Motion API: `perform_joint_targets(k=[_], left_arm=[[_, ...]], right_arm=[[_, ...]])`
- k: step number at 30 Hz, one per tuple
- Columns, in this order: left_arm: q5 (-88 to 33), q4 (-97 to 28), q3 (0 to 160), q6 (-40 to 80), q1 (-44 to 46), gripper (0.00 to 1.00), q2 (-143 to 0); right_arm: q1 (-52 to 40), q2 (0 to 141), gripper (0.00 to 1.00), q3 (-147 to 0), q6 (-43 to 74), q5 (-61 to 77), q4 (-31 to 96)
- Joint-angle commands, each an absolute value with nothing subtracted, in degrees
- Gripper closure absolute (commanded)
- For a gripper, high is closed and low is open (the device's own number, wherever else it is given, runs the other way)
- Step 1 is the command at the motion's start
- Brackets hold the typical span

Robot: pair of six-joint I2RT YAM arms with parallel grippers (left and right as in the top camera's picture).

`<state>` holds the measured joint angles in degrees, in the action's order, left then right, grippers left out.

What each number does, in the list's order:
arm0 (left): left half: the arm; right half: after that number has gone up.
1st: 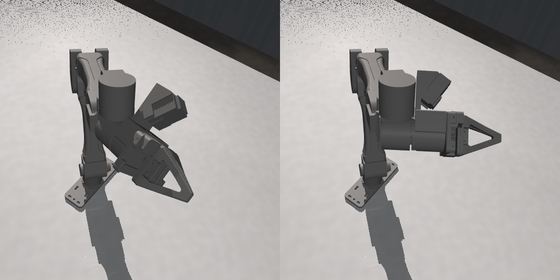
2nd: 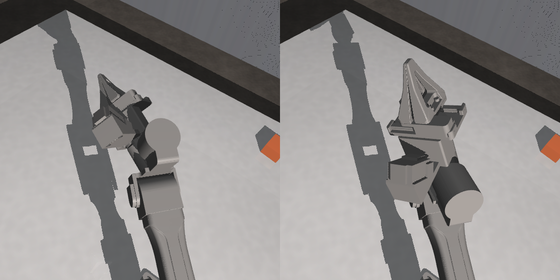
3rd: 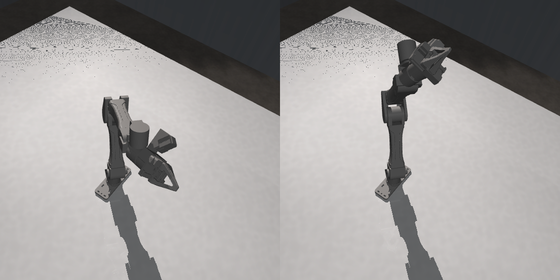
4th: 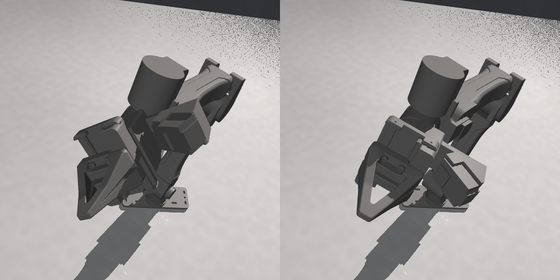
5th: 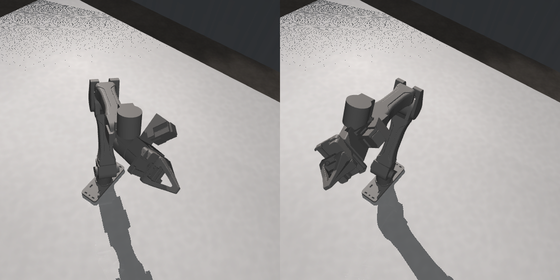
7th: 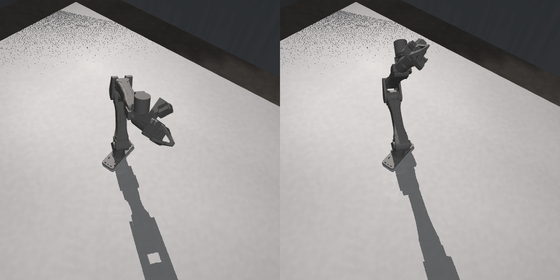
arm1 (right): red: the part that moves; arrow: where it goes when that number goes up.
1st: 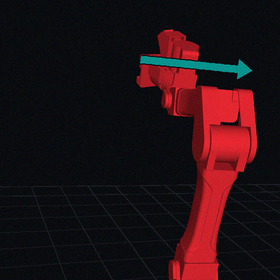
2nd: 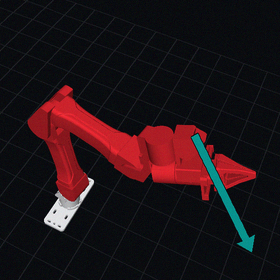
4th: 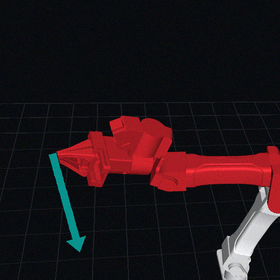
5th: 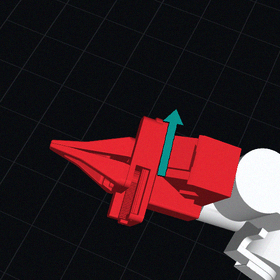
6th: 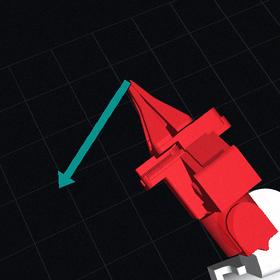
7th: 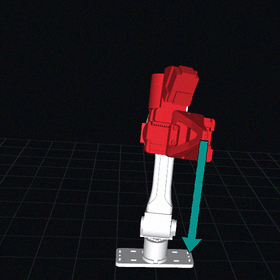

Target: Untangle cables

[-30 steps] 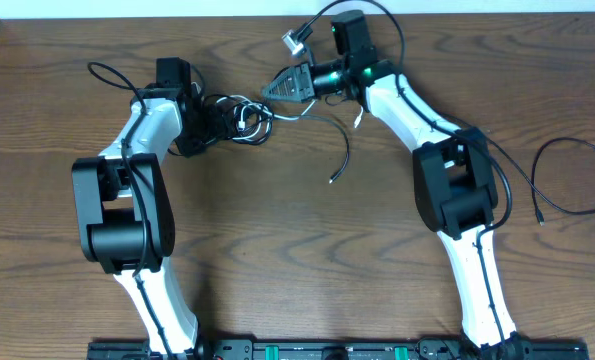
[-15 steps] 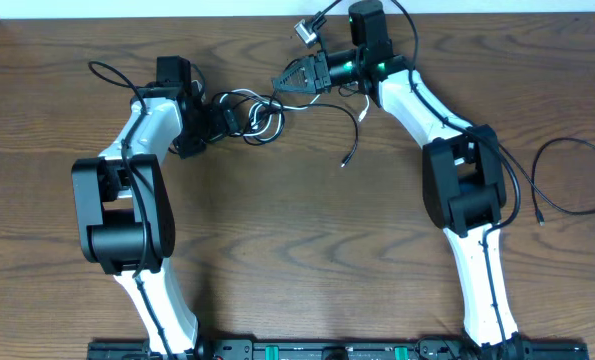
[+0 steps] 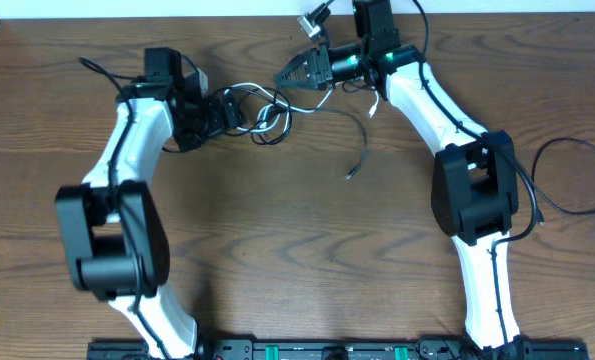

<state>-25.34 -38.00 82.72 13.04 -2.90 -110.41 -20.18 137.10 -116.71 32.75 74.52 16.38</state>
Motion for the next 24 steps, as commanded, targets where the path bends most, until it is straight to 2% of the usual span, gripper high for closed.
perform_joint_targets(k=[1, 5, 14, 19, 24], left_arm=[[-26.0, -38.5, 82.4, 10.9, -3.2, 0.02, -106.9], [-27.0, -38.6, 82.4, 11.0, -3.1, 0.02, -106.9], [-29.5, -38.8, 82.4, 10.9, -3.0, 0.02, -106.9], [-28.9, -39.3, 82.3, 10.9, -3.1, 0.02, -106.9], [-29.4, -39.6, 82.4, 10.9, -3.1, 0.01, -106.9]], right_arm=[[-21.5, 134.5, 0.99, -117.2, 26.9, 67.3, 19.2], [-22.9, 134.5, 0.99, -117.2, 25.6, 63.2, 19.3], [-27.2, 134.5, 0.99, -117.2, 27.0, 44.9, 19.7], [-27.3, 134.5, 0.99, -117.2, 28.8, 42.8, 18.9], [-26.6, 134.5, 0.99, -117.2, 28.7, 40.5, 23.6]])
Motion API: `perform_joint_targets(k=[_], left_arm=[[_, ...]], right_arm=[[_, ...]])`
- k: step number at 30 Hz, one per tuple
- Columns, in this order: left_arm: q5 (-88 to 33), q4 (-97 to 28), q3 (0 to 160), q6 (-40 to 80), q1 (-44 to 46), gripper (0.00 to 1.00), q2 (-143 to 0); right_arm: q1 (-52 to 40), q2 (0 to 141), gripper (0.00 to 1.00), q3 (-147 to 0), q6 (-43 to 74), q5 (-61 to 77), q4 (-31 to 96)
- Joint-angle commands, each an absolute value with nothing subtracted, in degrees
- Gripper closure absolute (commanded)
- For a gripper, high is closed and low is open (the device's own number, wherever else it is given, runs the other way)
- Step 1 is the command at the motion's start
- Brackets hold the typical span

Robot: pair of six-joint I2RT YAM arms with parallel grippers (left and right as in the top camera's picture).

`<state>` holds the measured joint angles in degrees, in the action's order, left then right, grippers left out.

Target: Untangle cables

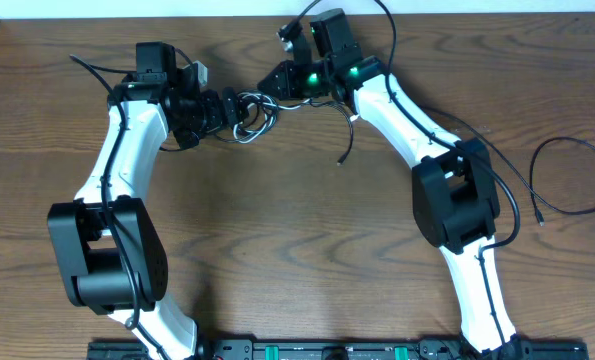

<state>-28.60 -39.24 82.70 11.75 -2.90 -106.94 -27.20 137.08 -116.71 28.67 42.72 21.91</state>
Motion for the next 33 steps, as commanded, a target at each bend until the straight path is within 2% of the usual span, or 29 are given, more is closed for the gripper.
perform_joint_targets(k=[1, 9, 17, 24, 26, 27, 33], left_arm=[[-29.4, -39.6, 82.4, 10.9, -3.1, 0.01, -106.9], [-27.1, -38.5, 82.4, 11.0, -3.2, 0.04, -106.9], [-24.4, -38.1, 82.3, 10.1, -3.1, 0.04, -106.9], [-25.1, -39.1, 82.3, -5.0, -3.0, 0.13, -107.0], [-25.1, -40.2, 82.3, -8.8, -3.0, 0.24, -106.9], [-25.1, -41.0, 82.3, -10.0, -3.0, 0.27, -106.9], [-29.5, -42.7, 82.3, -14.6, -3.8, 0.26, -106.9]], right_arm=[[-26.6, 134.5, 0.99, -117.2, 27.6, 40.5, 24.7], [-26.7, 134.5, 0.99, -117.2, 19.9, 45.7, 30.7], [-26.4, 134.5, 0.99, -117.2, 5.9, 64.9, 34.4], [-25.2, 134.5, 0.99, -117.2, 5.5, 66.3, 35.8], [-24.9, 134.5, 0.99, -117.2, 5.4, 66.4, 36.6], [-24.9, 134.5, 0.99, -117.2, 5.4, 66.4, 37.0], [-23.7, 134.5, 0.99, -117.2, 4.0, 66.8, 39.1]])
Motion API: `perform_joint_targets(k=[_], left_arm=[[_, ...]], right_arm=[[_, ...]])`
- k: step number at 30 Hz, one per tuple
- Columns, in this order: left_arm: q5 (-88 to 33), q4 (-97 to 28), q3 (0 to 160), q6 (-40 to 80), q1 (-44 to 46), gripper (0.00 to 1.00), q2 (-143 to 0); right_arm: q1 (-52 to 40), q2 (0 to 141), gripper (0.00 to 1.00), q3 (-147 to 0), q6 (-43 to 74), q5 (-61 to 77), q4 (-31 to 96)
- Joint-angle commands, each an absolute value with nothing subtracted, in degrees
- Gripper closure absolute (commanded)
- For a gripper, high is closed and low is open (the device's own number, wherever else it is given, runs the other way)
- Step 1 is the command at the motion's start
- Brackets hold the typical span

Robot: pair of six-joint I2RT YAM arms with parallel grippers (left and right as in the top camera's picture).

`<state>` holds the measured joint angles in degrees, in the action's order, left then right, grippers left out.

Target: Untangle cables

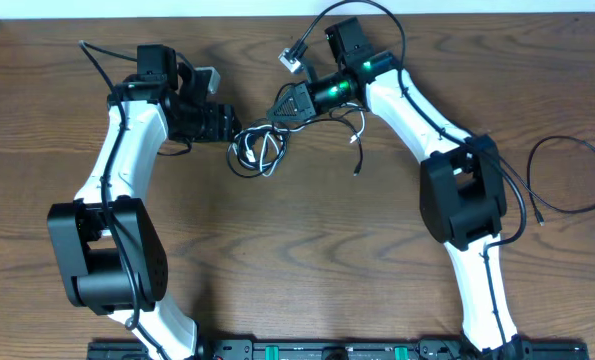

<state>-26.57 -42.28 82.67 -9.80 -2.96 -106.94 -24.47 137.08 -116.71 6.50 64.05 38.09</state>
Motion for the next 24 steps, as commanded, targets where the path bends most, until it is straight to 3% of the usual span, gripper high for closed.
perform_joint_targets(k=[1, 7, 11, 24], left_arm=[[-30.5, -42.9, 82.3, -15.1, -4.0, 0.26, -106.9], [-39.1, -46.1, 82.3, -22.9, -5.8, 0.22, -106.9], [-44.0, -47.8, 82.3, -26.9, -6.0, 0.12, -106.9], [-40.6, -46.9, 81.6, -28.9, -1.6, 0.19, -107.2]], right_arm=[[-23.5, 134.5, 0.99, -117.2, 3.1, 66.9, 39.8], [-22.6, 134.5, 0.99, -117.2, -0.3, 67.6, 43.0], [-22.3, 134.5, 0.99, -117.2, -0.3, 67.7, 42.9], [-22.0, 134.5, 0.99, -117.2, -0.3, 67.7, 43.0]])
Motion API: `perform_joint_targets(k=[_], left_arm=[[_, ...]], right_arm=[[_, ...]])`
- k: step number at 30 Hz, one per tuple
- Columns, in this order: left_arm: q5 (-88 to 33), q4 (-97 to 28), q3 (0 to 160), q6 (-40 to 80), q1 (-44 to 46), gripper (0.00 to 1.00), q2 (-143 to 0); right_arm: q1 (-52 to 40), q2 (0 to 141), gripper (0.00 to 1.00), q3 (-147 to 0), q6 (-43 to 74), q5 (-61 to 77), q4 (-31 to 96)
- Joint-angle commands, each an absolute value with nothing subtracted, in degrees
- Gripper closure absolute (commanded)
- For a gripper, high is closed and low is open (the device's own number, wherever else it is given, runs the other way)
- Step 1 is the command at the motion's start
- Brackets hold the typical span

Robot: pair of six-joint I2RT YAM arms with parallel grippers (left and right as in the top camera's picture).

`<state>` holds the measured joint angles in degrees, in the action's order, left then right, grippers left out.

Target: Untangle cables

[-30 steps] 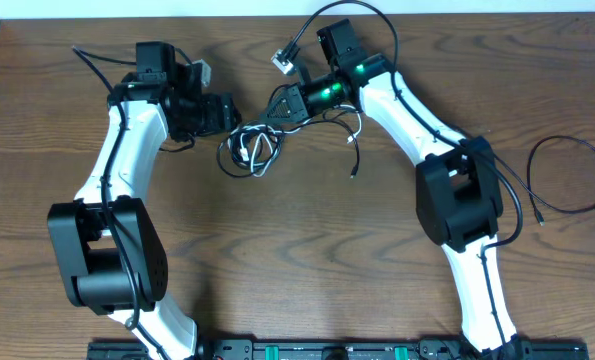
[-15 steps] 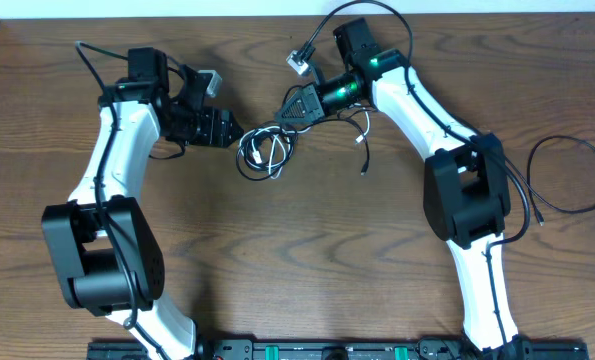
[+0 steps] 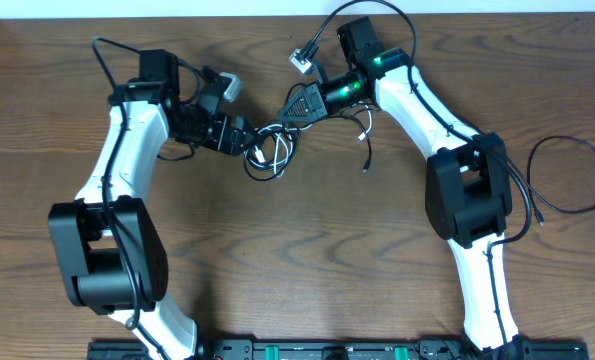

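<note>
The tangle of black and white cables (image 3: 269, 153) lies bunched on the table between the two arms. My left gripper (image 3: 243, 136) sits at its left edge, apparently shut on a strand. From the upper right, my right gripper (image 3: 285, 111) points at the tangle and looks shut on a strand leading down into it. A white-tipped lead (image 3: 362, 124) and a black loose end (image 3: 366, 160) trail off to the right under the right arm. A grey plug (image 3: 228, 86) sticks up behind the left wrist.
A separate black cable (image 3: 573, 176) lies coiled at the right edge of the wooden table (image 3: 307, 260). A small connector (image 3: 301, 58) on a black lead hangs above the right wrist. The white wall runs along the far edge.
My left gripper has shifted right and slightly toward the front, and the tangle with it. The right gripper has edged right. The grey plug behind the left wrist now sits further right.
At first the grippers held the tangle stretched between them near the far edge, a long black end trailing right. Then both were close together with the cables bunched. Afterwards the bundle hung lower between separated grippers, and now it sits slightly further right.
</note>
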<state>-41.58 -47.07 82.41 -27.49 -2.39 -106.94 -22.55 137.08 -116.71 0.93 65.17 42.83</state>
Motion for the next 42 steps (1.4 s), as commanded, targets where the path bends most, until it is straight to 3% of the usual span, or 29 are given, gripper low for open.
perform_joint_targets(k=[1, 17, 19, 24, 30, 32, 34, 35, 42], left_arm=[[-39.9, -46.8, 81.6, -28.9, -1.5, 0.20, -107.2], [-38.6, -43.8, 81.6, -28.4, -1.1, 0.24, -111.2], [-38.6, -43.5, 81.6, -28.4, -1.0, 0.32, -111.2], [-38.5, -43.0, 81.6, -26.7, -0.9, 0.63, -111.2], [-38.6, -43.4, 81.6, -22.4, -0.9, 0.66, -111.2], [-38.6, -43.4, 81.6, -21.9, -0.9, 0.73, -111.2], [-38.5, -43.2, 81.6, -21.9, -0.9, 0.89, -111.2], [-38.5, -43.2, 81.6, -21.9, -0.9, 0.92, -111.2], [-38.5, -42.7, 81.6, -21.9, -0.9, 0.92, -111.2]], right_arm=[[-21.9, 134.5, 0.99, -117.2, -0.2, 67.7, 43.0], [-21.9, 134.5, 0.99, -117.2, 0.1, 67.9, 42.9], [-21.9, 134.5, 0.99, -117.2, 0.4, 67.7, 42.9], [-21.8, 134.5, 0.99, -117.2, 0.3, 67.7, 42.9], [-21.6, 134.5, 0.99, -117.2, 0.3, 71.2, 41.7], [-21.4, 134.5, 0.99, -117.2, 0.3, 73.6, 40.8], [-21.4, 134.5, 0.99, -117.2, 0.3, 75.8, 39.8], [-21.4, 134.5, 0.99, -117.2, 0.3, 76.6, 39.5], [-21.4, 134.5, 0.99, -117.2, 0.3, 77.2, 39.4]])
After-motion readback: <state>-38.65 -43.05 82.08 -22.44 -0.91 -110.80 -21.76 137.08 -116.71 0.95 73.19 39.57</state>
